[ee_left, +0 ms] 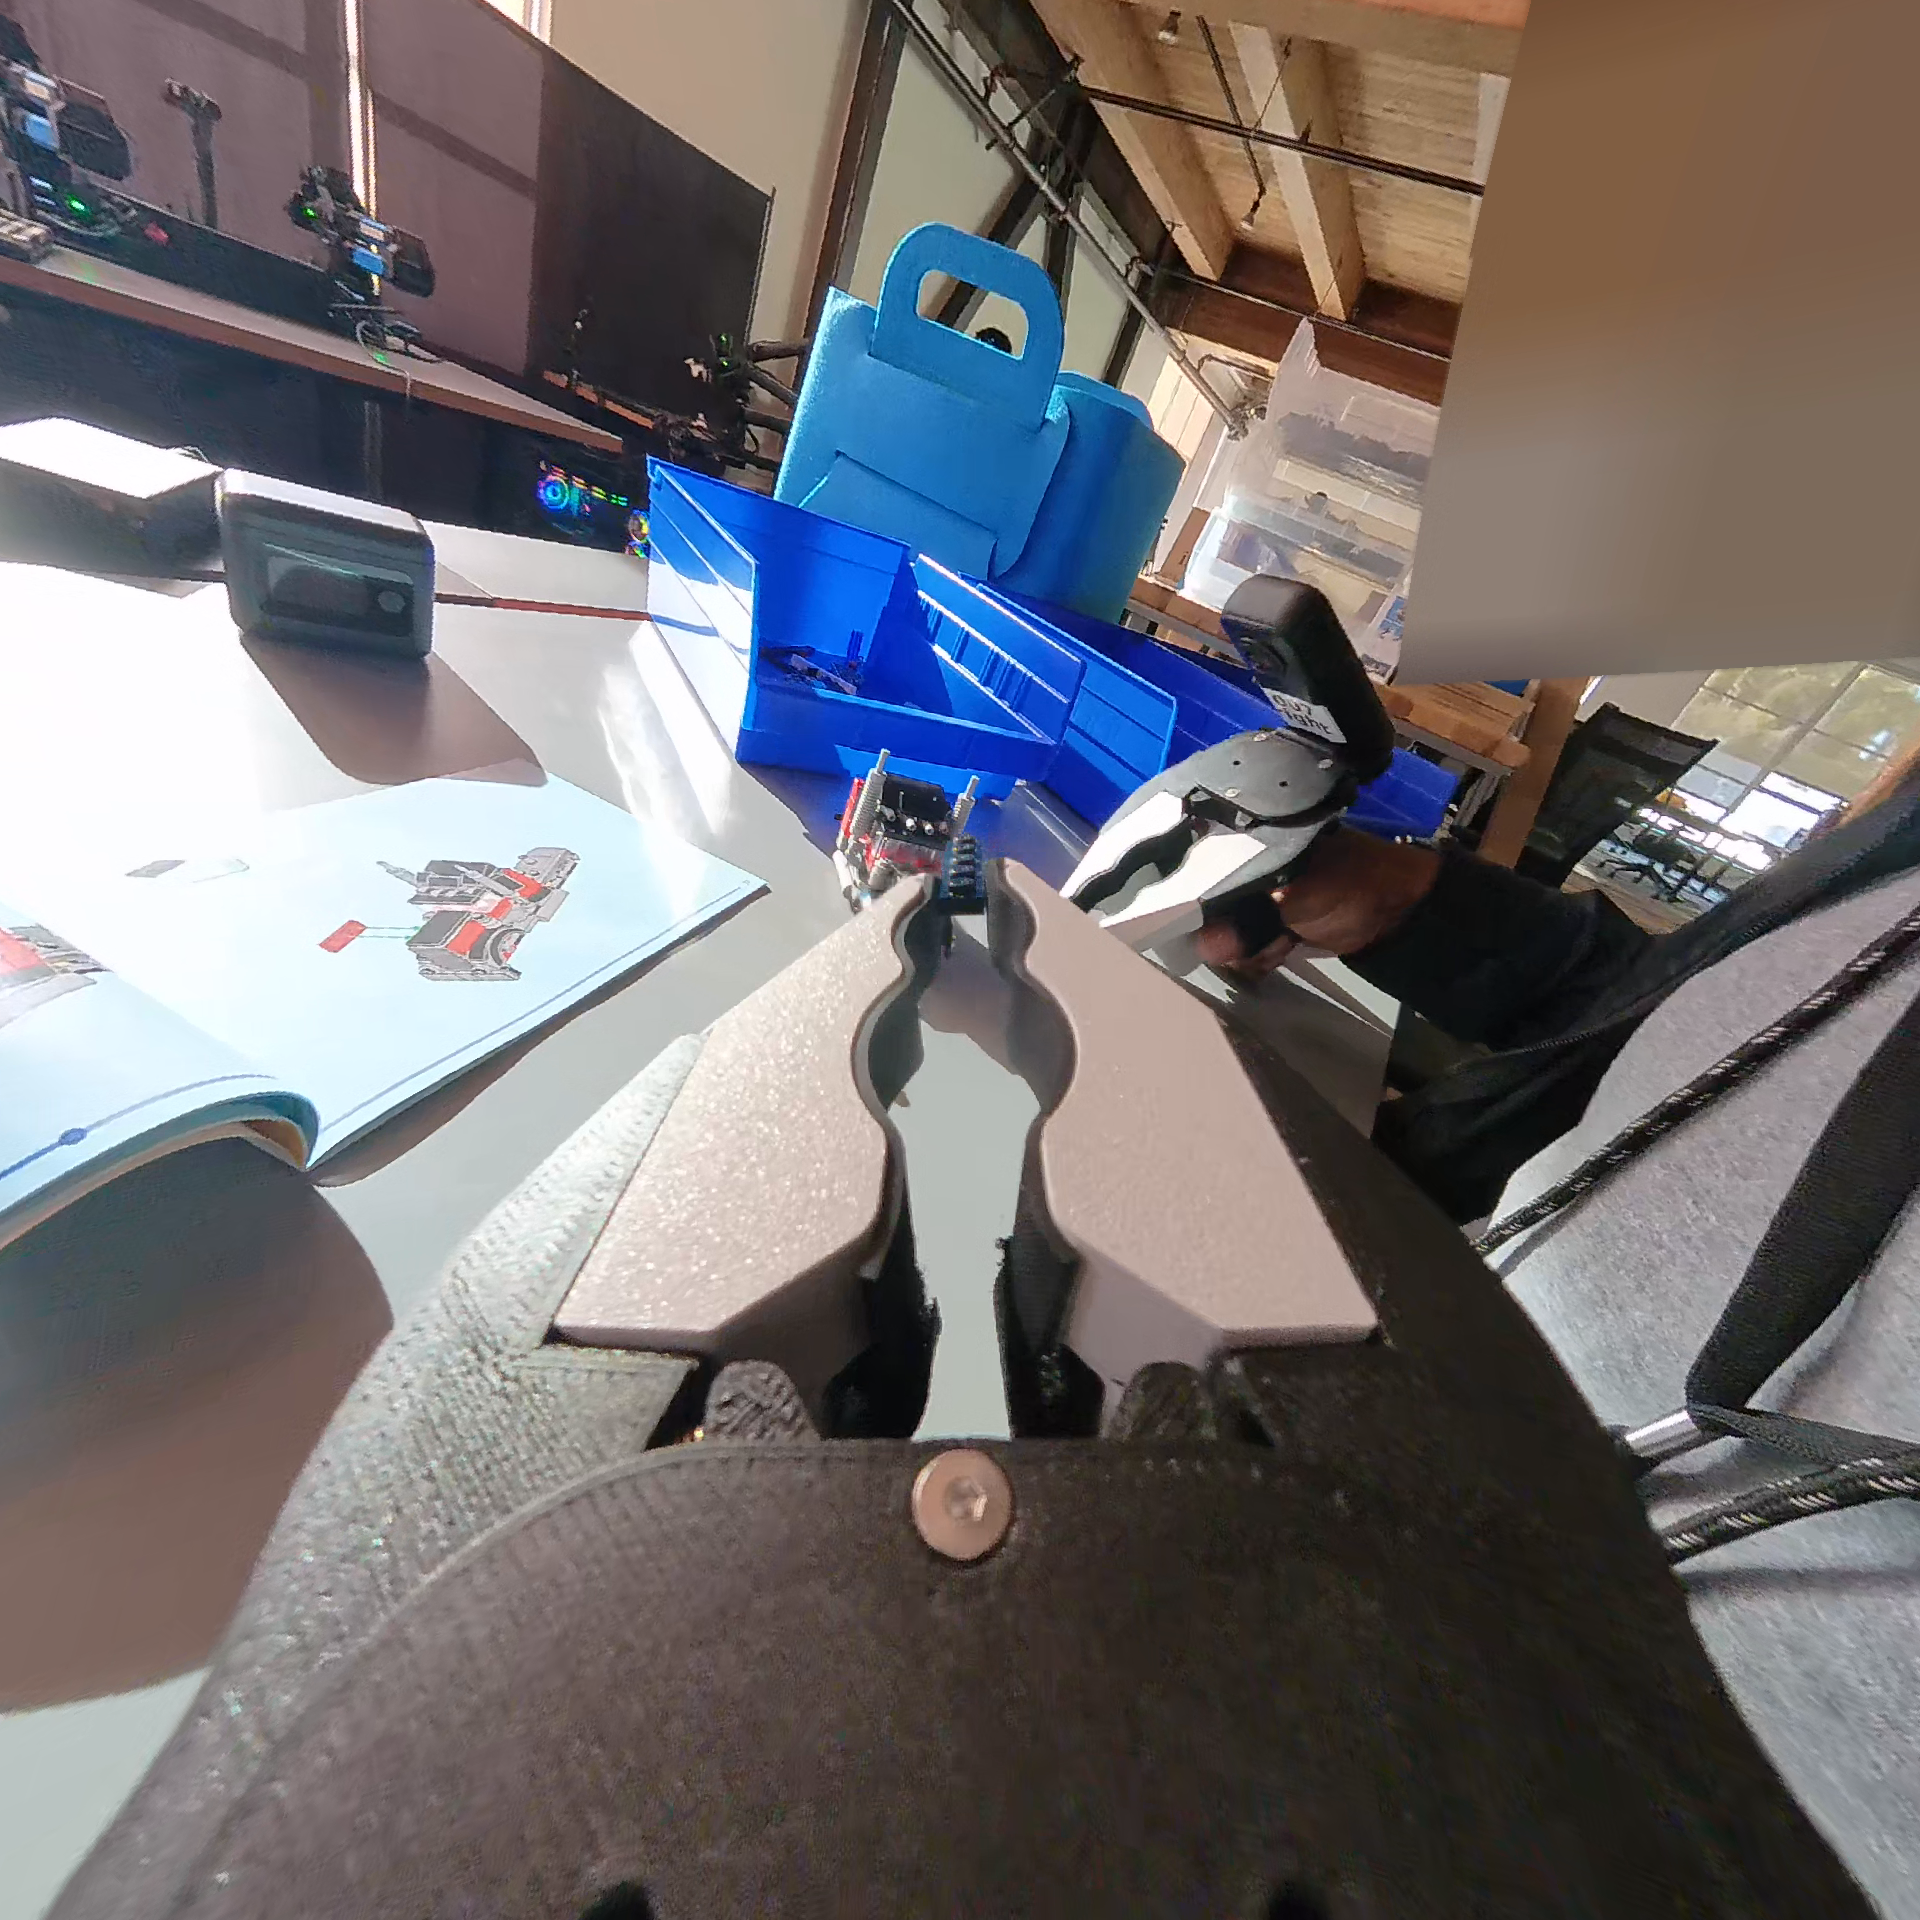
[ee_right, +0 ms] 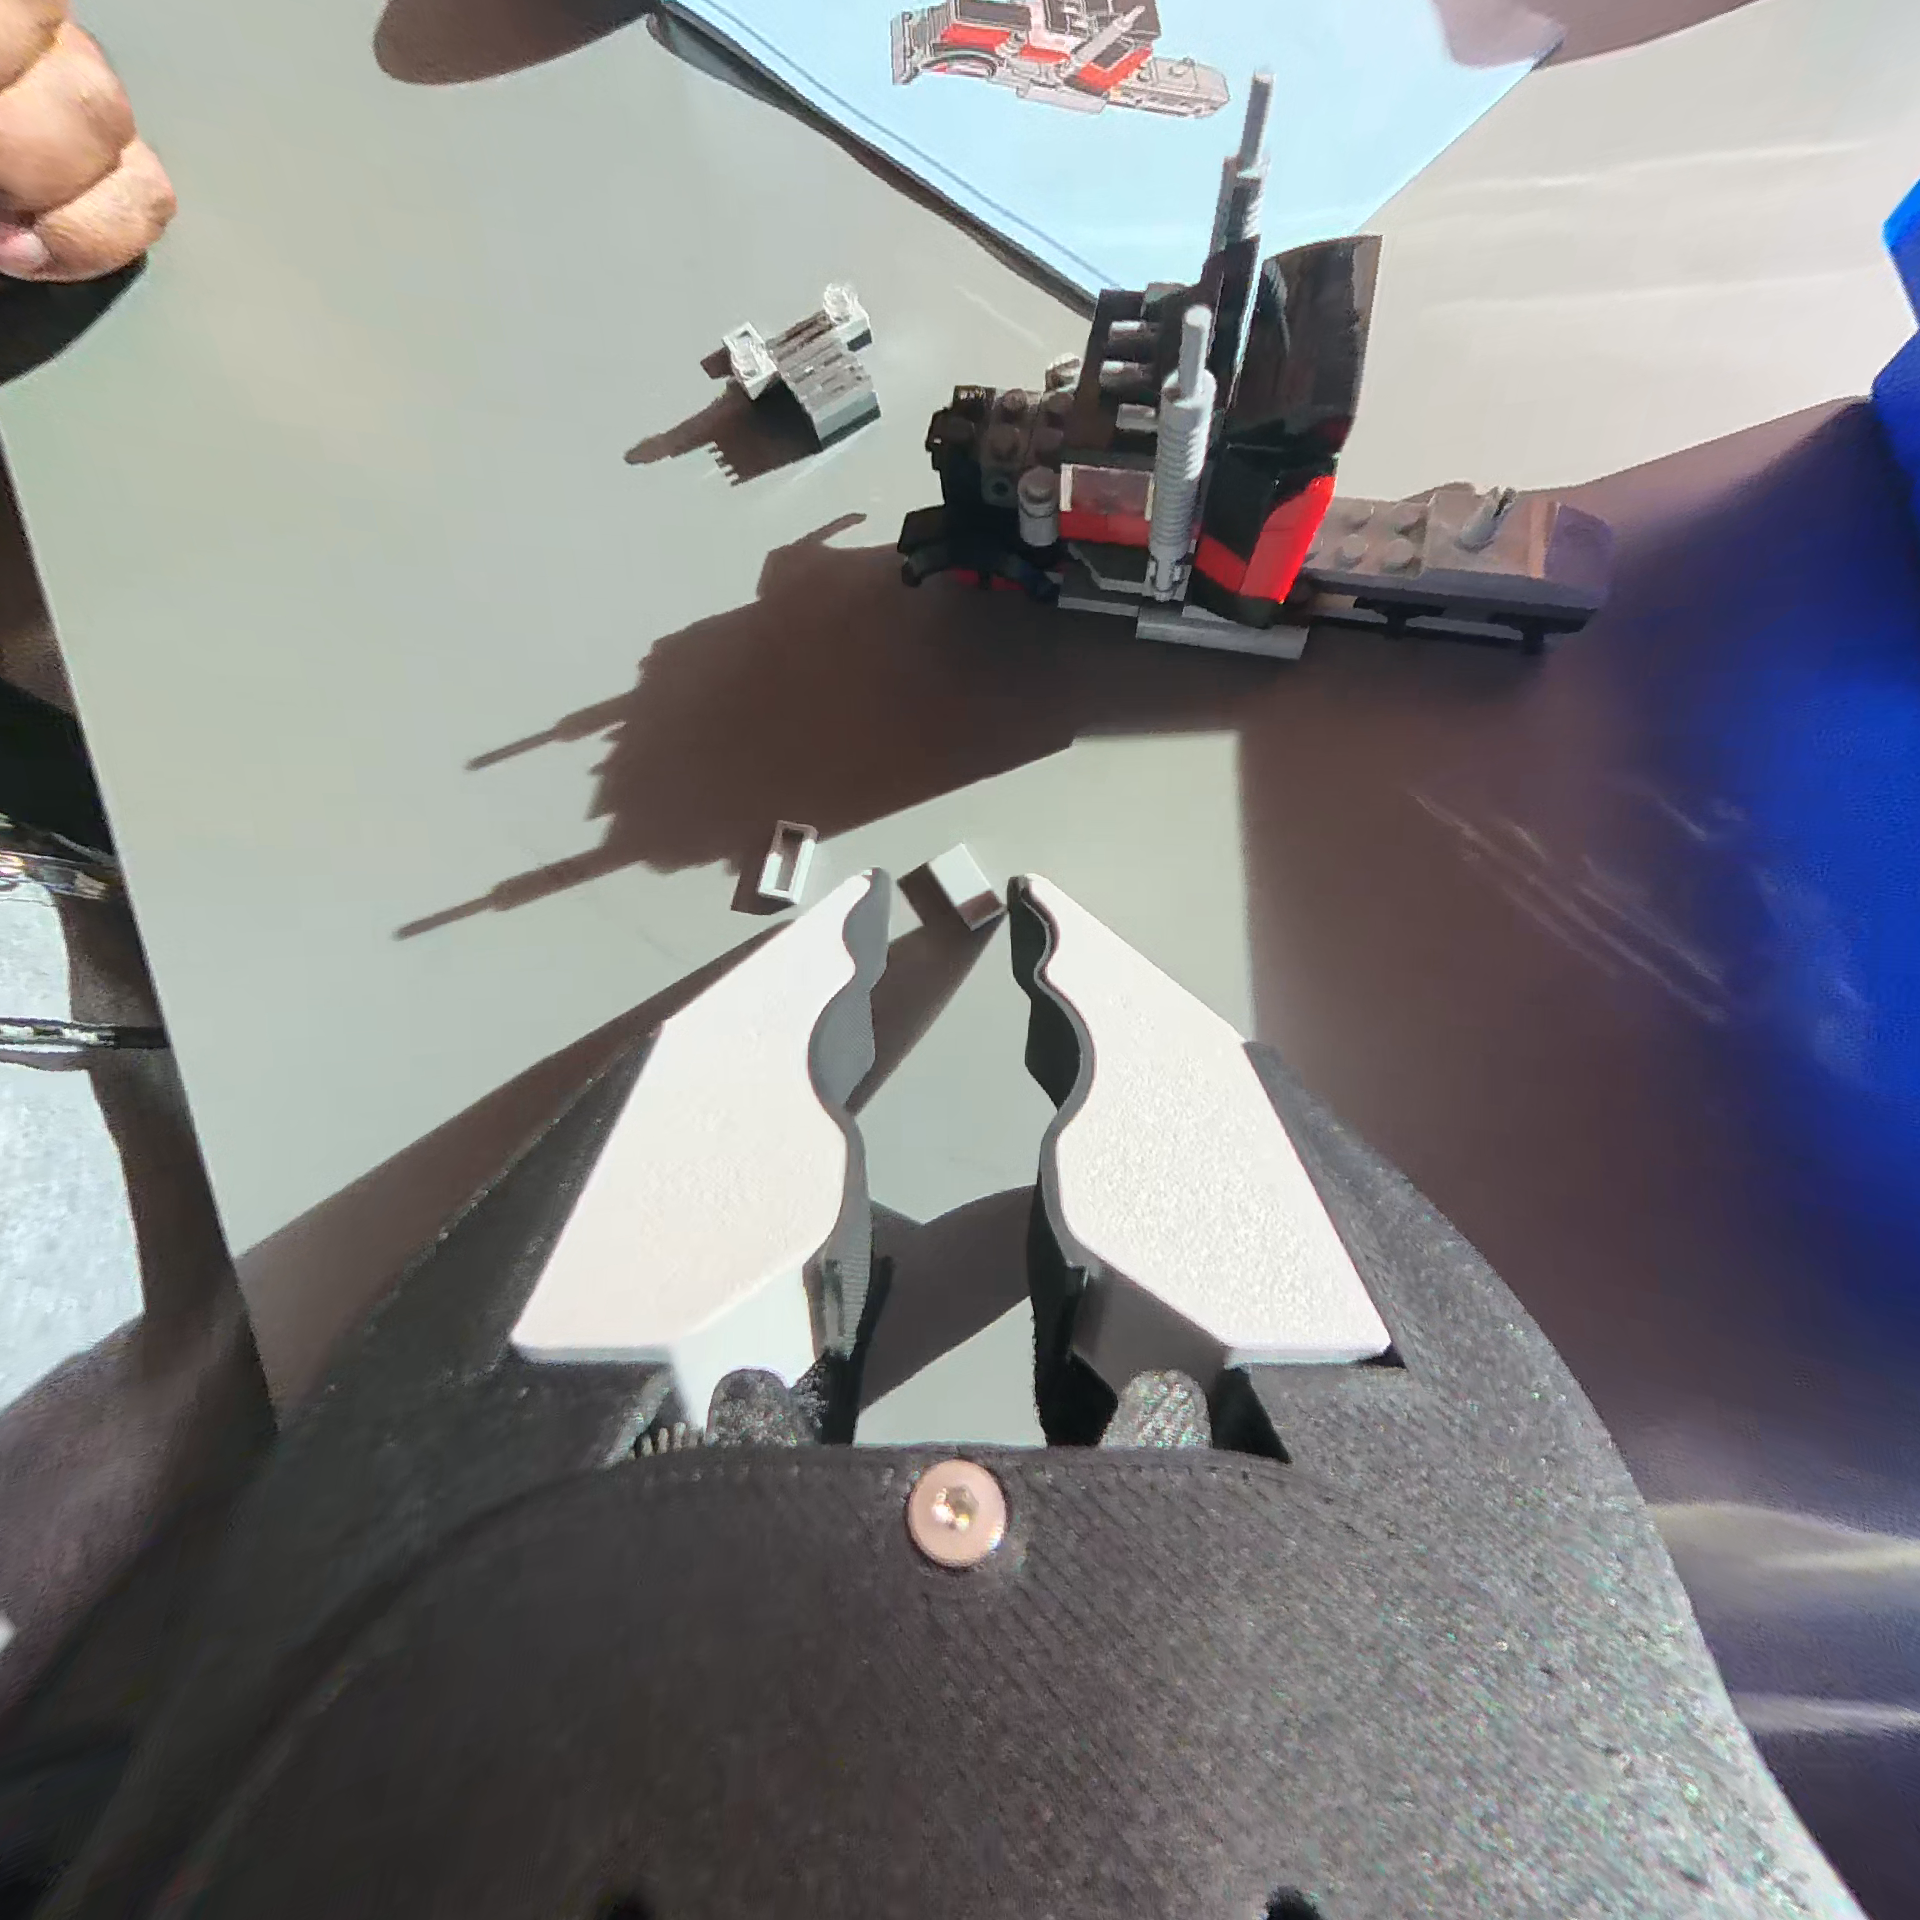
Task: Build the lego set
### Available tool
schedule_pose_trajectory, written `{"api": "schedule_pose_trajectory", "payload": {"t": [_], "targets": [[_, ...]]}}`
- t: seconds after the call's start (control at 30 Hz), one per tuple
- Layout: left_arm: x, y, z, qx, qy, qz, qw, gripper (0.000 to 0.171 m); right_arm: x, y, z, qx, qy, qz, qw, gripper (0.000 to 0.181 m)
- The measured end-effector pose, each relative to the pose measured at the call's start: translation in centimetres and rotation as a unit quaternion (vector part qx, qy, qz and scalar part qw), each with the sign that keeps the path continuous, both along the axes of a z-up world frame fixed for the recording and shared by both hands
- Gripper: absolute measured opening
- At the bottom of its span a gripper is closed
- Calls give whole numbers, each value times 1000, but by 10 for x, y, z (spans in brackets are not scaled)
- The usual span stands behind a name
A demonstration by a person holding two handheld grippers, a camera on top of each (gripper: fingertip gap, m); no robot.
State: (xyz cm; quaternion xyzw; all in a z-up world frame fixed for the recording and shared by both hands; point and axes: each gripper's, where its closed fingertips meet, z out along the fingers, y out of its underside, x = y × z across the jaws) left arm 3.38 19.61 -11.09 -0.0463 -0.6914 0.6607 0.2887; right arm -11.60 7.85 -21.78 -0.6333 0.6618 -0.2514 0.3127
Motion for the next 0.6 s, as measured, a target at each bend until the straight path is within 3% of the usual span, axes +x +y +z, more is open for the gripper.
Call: {"api": "schedule_pose_trajectory", "payload": {"t": [0.47, 0.6], "targets": [[-12, 2, -3, 9, -4, -35, 999, 9, 8, -1, -2, -35, 10, 33, 999, 9], [-14, 3, -3, 9, -10, -38, 999, 9, 27, 16, 23, -28, -25, 73, 997, 9]]}}
